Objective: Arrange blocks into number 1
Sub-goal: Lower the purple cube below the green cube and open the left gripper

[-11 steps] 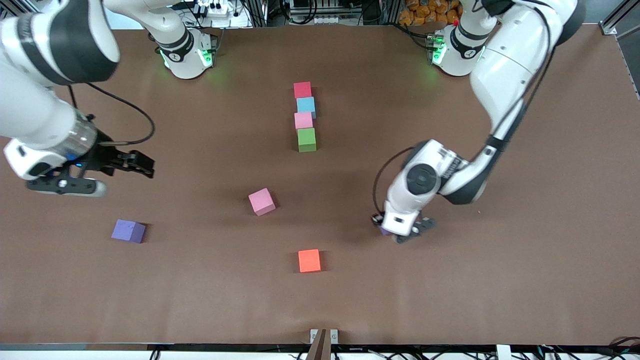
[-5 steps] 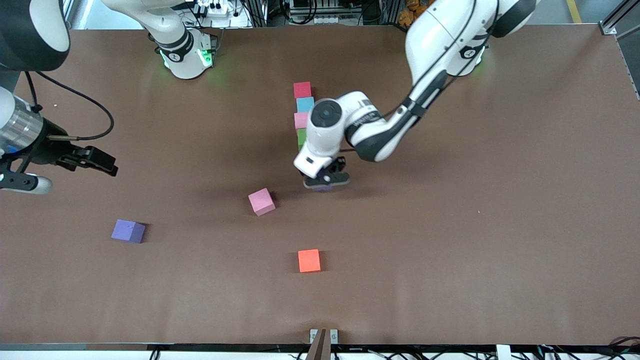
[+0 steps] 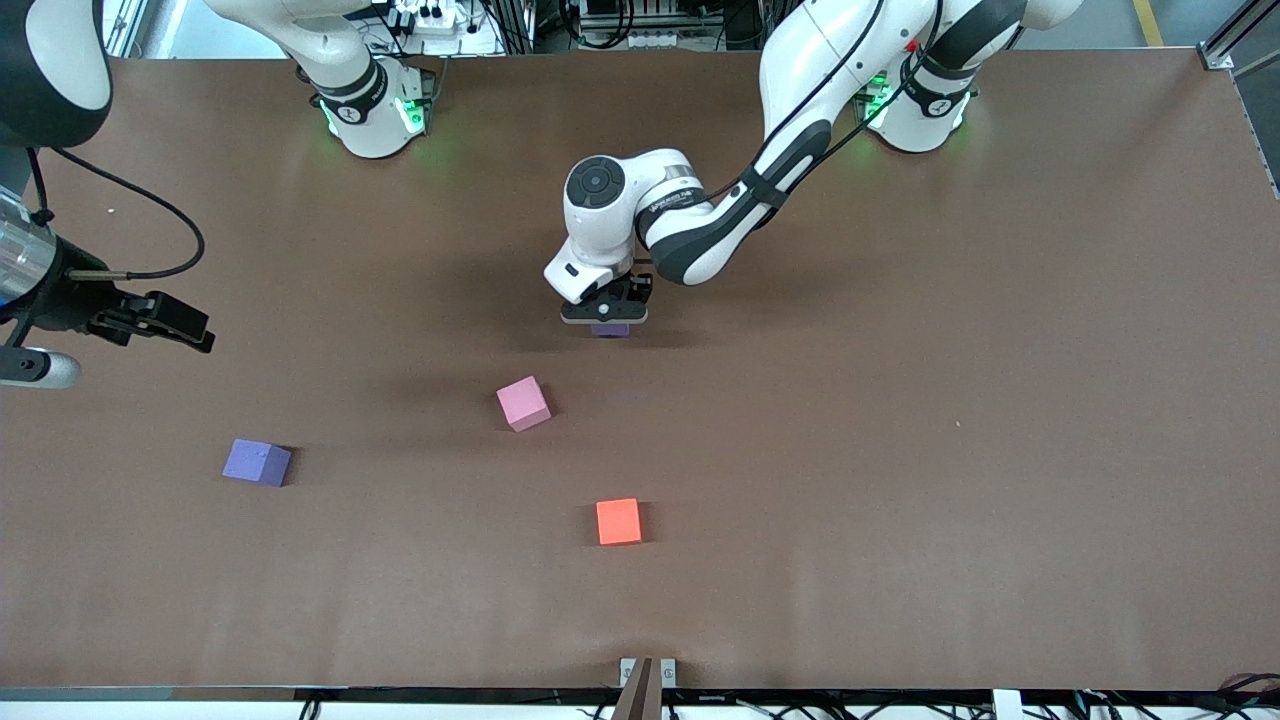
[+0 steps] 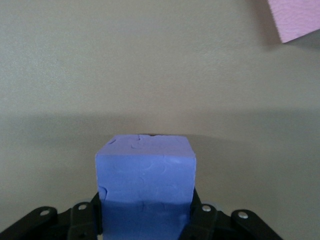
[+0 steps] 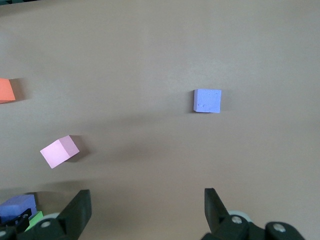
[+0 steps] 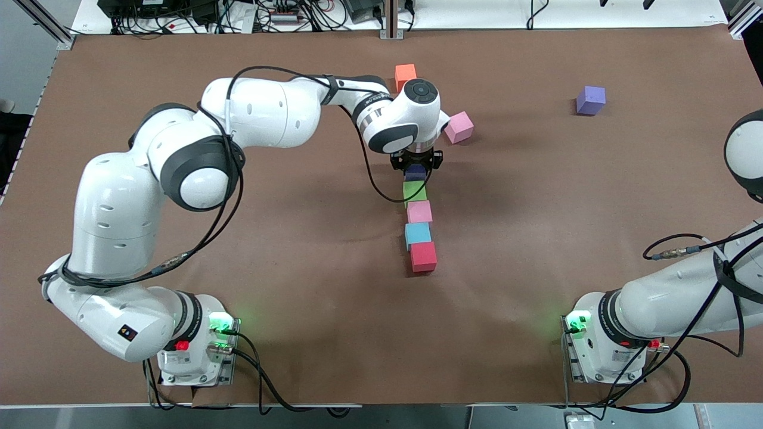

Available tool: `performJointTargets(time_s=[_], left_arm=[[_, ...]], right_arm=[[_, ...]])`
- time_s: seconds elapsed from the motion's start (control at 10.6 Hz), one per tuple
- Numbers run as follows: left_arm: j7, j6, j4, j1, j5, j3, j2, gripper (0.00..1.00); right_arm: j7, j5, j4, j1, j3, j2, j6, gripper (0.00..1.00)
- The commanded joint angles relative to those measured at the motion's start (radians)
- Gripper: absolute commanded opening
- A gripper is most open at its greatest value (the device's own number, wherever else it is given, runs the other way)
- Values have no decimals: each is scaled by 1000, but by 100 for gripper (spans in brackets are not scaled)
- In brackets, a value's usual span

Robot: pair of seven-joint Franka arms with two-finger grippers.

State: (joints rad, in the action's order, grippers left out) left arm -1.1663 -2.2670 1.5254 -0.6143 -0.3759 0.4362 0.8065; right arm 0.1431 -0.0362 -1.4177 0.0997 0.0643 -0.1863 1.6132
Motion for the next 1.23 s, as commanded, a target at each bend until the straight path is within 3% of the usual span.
performJointTargets(time_s=[0.0, 0.57, 0.66, 0.76, 1.14], left_arm=[[-13, 1, -7, -21, -18, -7, 8, 0], [-16, 1, 28, -51, -15, -8, 11, 0], [-19, 3, 29, -51, -9, -8, 10, 22], [-56, 3, 26, -51, -15, -8, 10, 99], [-128, 6, 18, -51, -17, -10, -18, 100]], right_arm=[[-14, 2, 11, -22, -20, 1, -6, 100], [-17, 4, 11, -23, -18, 5, -12, 100], [-25, 5, 14, -37, -15, 7, -15, 100], [-72, 5, 22, -57, -12, 5, -16, 100], [-131, 18, 26, -72, -11, 7, -25, 100]])
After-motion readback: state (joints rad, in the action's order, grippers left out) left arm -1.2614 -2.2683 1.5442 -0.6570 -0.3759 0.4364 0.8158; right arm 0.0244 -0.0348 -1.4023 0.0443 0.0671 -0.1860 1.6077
